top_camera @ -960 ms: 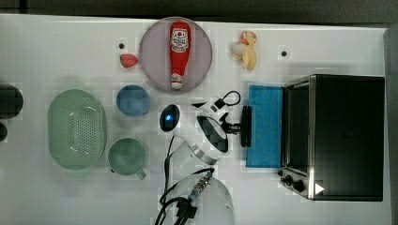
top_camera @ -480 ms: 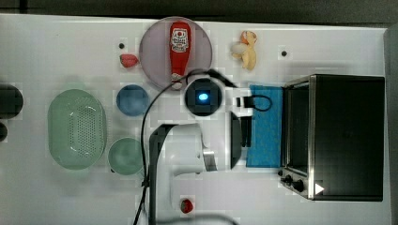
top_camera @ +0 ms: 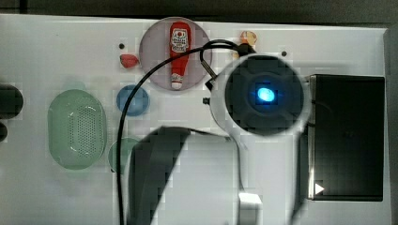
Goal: Flap open oven.
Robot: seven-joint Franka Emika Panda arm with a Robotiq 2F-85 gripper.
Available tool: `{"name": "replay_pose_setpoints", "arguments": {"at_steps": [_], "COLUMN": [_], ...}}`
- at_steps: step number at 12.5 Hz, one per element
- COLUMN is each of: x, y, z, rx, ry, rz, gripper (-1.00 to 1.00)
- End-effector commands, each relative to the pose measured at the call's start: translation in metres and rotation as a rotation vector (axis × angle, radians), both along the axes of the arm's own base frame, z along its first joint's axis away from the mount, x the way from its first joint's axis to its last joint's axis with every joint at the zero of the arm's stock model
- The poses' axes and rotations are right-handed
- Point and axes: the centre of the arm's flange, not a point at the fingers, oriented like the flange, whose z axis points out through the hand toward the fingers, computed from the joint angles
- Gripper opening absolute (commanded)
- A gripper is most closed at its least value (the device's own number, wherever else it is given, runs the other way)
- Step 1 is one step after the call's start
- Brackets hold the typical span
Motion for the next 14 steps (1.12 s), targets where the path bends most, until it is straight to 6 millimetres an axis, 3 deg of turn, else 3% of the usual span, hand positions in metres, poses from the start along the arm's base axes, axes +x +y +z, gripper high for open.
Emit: {"name": "replay_pose_setpoints", "arguments": {"at_steps": [1,4,14], "x": [-0.015,-0.015,-0.012], "y": [-0.002,-0.002,-0.001], "z": [0.028,0.052,0.046], "rx": [0.025,0.025,0.024], "ry": [0.083,0.047,0.052], "rz": [-0.097,-0.101,-0.100], "gripper": [-0.65,-0.65,-0.65]}}
